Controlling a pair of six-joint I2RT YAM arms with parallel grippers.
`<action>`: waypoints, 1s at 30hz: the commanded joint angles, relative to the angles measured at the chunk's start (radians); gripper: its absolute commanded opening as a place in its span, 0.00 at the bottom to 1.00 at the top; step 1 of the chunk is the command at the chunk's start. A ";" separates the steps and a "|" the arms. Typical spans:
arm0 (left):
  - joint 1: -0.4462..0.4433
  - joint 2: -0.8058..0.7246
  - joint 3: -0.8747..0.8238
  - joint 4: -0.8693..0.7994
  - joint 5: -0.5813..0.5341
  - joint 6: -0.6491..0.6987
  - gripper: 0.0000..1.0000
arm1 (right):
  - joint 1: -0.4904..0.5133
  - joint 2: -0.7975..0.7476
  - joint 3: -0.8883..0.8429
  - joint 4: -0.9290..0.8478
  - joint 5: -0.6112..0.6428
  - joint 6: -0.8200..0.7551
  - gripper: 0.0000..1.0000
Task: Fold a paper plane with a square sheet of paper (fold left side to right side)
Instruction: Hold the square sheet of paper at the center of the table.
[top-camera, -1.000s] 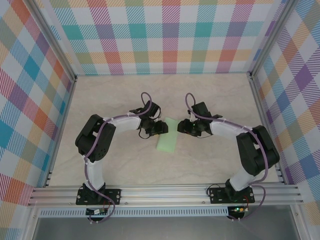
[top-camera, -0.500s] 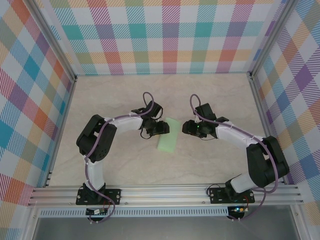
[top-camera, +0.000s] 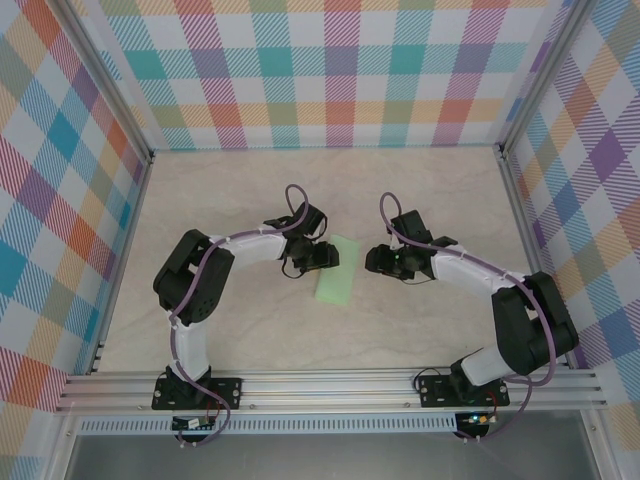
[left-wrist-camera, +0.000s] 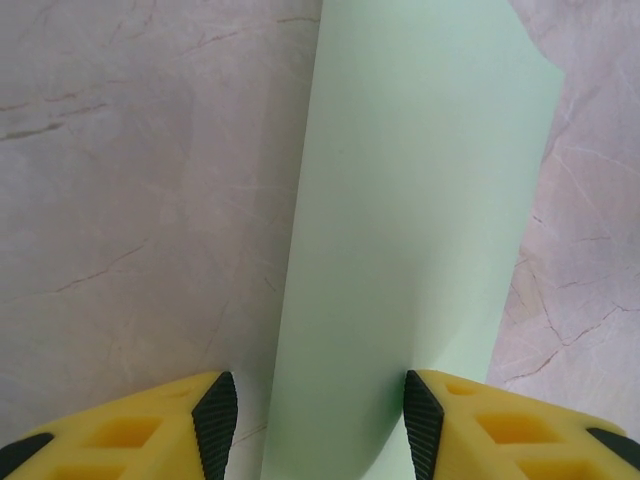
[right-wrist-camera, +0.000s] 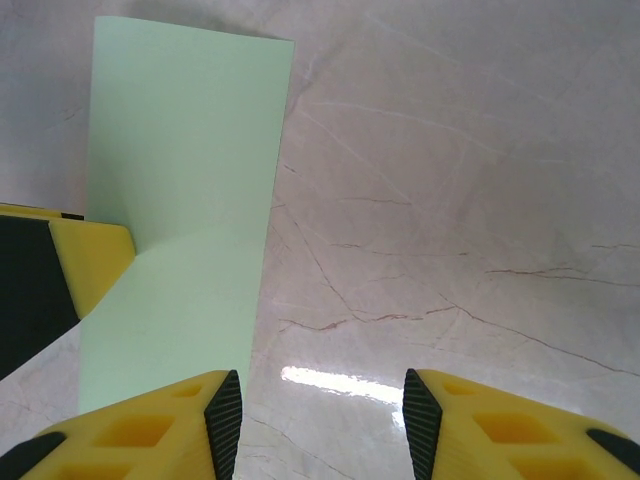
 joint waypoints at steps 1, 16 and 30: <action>-0.028 0.049 -0.015 -0.043 -0.002 -0.017 0.51 | 0.005 -0.008 -0.009 0.010 -0.019 0.003 0.49; -0.033 0.060 -0.025 -0.037 -0.005 -0.021 0.50 | 0.006 0.048 -0.037 0.157 -0.159 0.068 0.31; -0.034 0.058 -0.027 -0.039 -0.008 -0.022 0.50 | 0.039 0.234 0.030 0.300 -0.252 0.117 0.09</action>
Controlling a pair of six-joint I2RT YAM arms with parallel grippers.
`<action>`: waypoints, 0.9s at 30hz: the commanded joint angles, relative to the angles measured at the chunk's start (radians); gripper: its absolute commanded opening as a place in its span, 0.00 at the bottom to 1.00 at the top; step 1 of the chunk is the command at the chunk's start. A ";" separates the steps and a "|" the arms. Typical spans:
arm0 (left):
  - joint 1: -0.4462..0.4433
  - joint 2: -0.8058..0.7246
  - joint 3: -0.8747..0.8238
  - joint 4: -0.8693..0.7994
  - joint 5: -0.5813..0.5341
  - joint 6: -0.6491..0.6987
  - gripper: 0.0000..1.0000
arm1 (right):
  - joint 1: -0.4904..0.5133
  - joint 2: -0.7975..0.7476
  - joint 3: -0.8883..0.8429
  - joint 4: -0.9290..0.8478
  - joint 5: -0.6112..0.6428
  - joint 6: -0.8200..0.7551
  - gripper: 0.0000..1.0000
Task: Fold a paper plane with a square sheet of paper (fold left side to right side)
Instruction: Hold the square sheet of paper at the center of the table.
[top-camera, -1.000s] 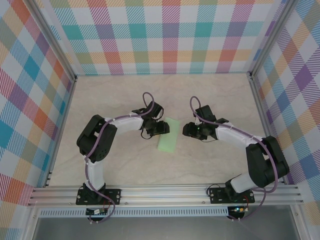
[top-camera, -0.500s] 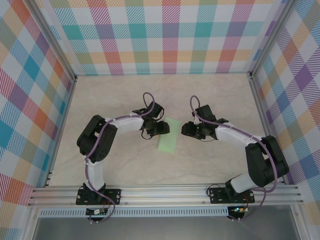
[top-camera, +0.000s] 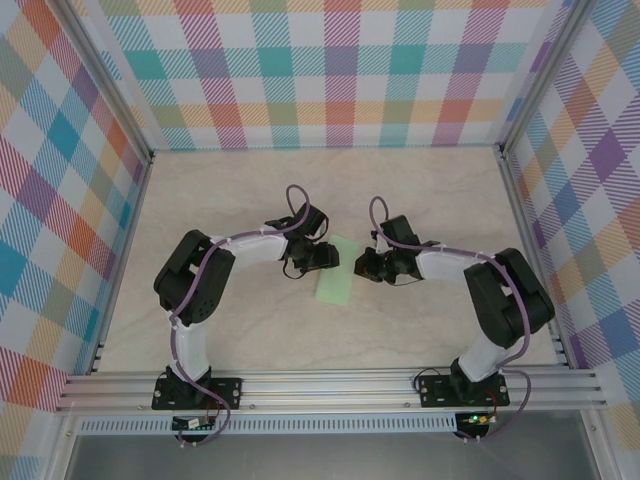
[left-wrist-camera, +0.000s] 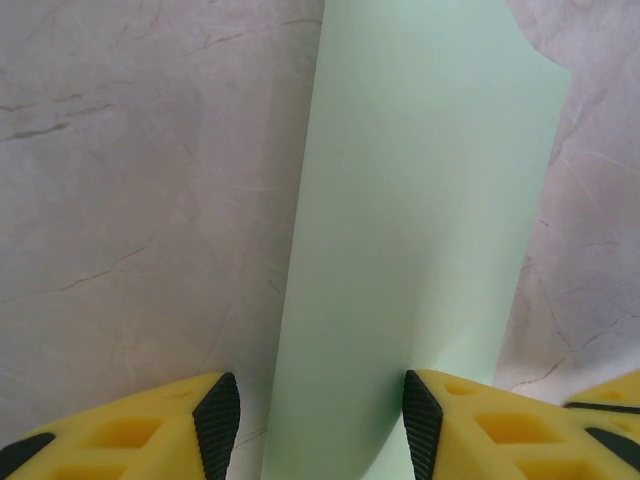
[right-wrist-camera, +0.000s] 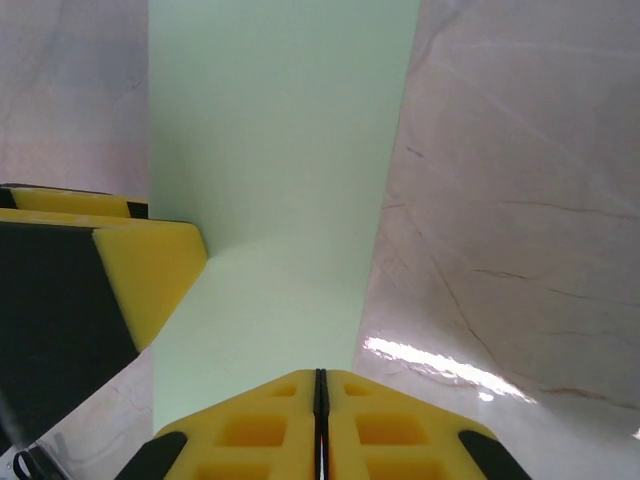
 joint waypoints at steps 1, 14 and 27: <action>-0.028 0.056 -0.028 -0.039 0.009 -0.015 0.50 | 0.011 0.036 0.047 0.046 -0.028 0.007 0.09; -0.028 0.056 -0.025 -0.041 0.008 -0.014 0.50 | 0.015 0.113 0.074 -0.001 0.004 -0.020 0.09; -0.028 0.008 -0.026 -0.063 -0.016 -0.002 0.52 | 0.018 0.155 0.070 -0.105 0.058 -0.051 0.08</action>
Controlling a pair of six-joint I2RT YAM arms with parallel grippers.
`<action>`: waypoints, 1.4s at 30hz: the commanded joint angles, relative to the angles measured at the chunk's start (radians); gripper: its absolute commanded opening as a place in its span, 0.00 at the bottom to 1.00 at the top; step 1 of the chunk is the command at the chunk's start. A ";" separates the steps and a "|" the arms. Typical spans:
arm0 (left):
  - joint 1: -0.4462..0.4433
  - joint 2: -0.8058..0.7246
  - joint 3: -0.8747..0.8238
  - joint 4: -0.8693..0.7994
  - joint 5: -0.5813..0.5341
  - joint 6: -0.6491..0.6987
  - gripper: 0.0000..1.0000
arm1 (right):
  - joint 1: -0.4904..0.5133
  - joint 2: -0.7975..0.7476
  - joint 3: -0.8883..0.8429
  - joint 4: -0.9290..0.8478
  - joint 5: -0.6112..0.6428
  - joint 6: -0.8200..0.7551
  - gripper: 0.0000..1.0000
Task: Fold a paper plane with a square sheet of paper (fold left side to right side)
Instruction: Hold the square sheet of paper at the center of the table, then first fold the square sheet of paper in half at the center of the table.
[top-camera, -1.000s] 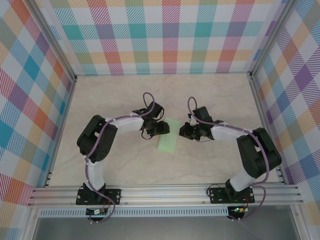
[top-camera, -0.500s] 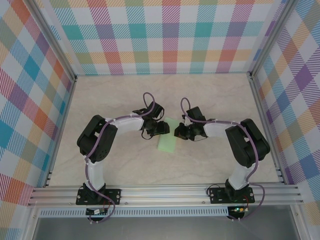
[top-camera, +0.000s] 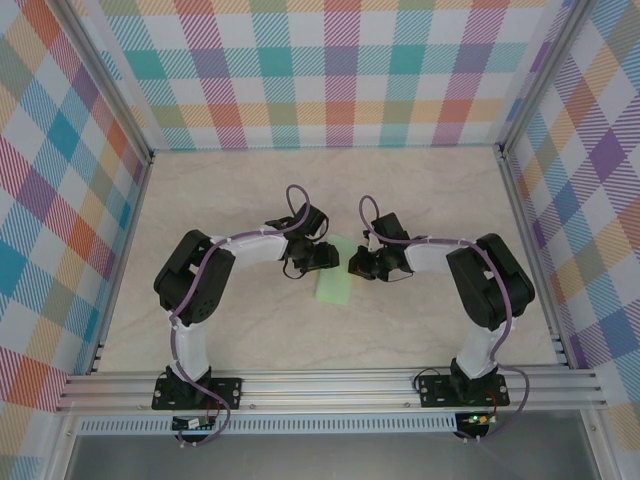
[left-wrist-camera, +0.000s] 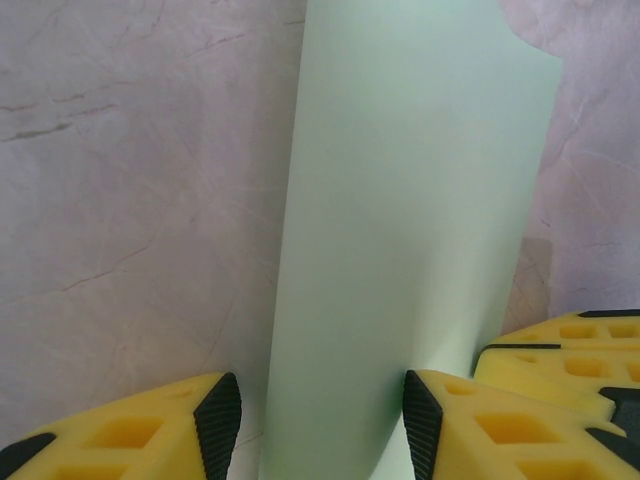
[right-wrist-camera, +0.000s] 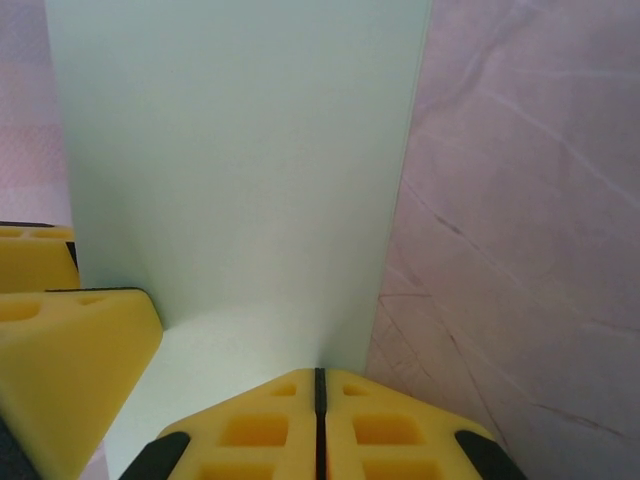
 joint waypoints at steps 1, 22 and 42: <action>-0.025 -0.007 -0.027 -0.067 -0.022 0.003 0.53 | 0.009 0.044 -0.005 -0.111 0.059 -0.034 0.08; 0.002 -0.124 -0.103 0.253 0.266 -0.049 0.34 | 0.028 0.089 0.034 -0.176 0.088 -0.052 0.08; 0.073 -0.019 -0.186 0.213 0.159 0.005 0.28 | 0.036 0.110 0.064 -0.258 0.129 -0.089 0.08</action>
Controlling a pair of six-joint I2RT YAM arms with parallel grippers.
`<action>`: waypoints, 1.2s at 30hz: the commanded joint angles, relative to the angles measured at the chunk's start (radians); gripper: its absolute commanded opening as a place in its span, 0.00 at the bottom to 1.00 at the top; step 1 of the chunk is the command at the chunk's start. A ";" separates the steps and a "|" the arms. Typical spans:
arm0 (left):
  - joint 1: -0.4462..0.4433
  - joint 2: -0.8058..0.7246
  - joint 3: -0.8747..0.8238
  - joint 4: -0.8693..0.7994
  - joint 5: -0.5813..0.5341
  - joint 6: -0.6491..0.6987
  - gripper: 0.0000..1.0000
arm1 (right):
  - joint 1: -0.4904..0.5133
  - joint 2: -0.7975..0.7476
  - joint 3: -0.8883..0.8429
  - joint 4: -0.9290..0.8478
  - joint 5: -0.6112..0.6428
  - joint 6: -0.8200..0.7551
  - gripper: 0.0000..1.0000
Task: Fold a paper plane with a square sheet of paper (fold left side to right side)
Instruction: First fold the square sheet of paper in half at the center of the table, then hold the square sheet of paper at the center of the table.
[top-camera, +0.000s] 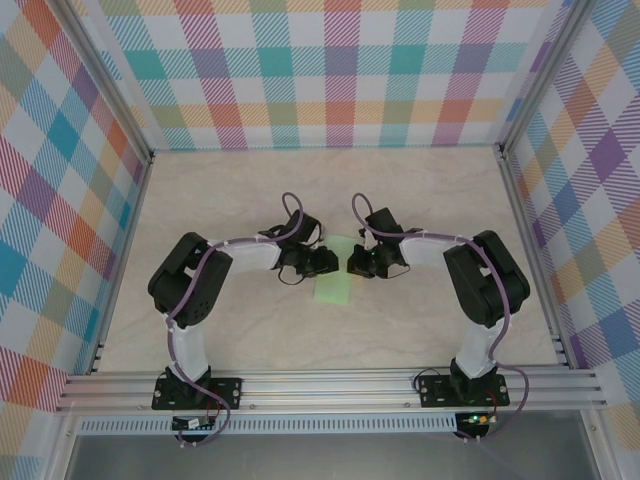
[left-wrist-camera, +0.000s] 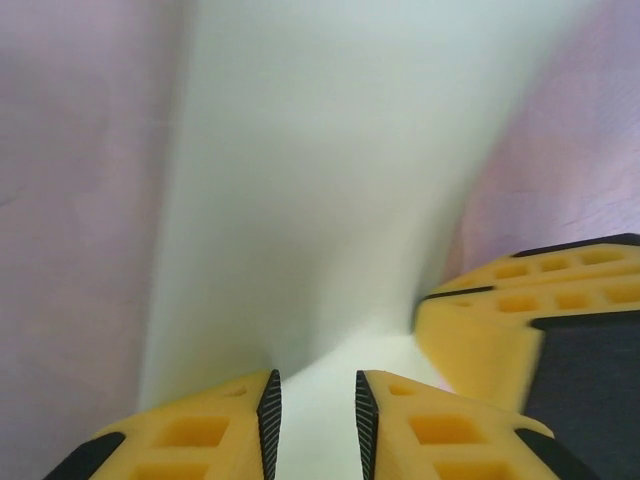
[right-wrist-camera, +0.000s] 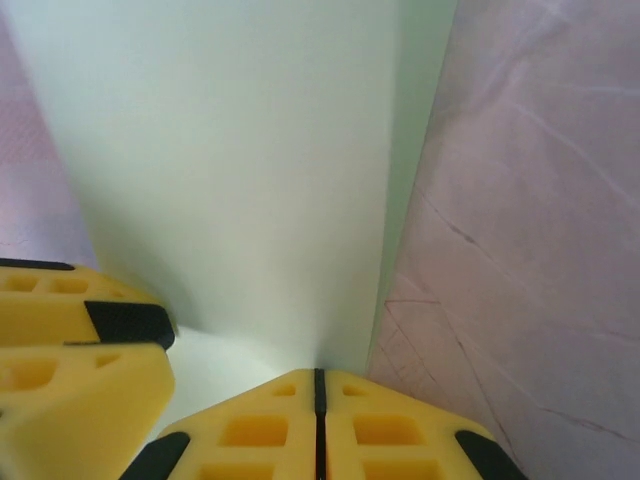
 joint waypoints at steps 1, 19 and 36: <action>0.037 0.016 -0.041 -0.007 -0.020 0.026 0.28 | 0.017 0.078 -0.028 -0.117 0.084 -0.030 0.08; 0.097 -0.179 -0.119 0.029 0.077 0.065 0.25 | 0.020 0.080 -0.018 -0.135 0.086 -0.044 0.08; 0.031 0.026 -0.024 0.107 0.110 0.039 0.23 | 0.023 0.074 -0.015 -0.128 0.076 -0.044 0.08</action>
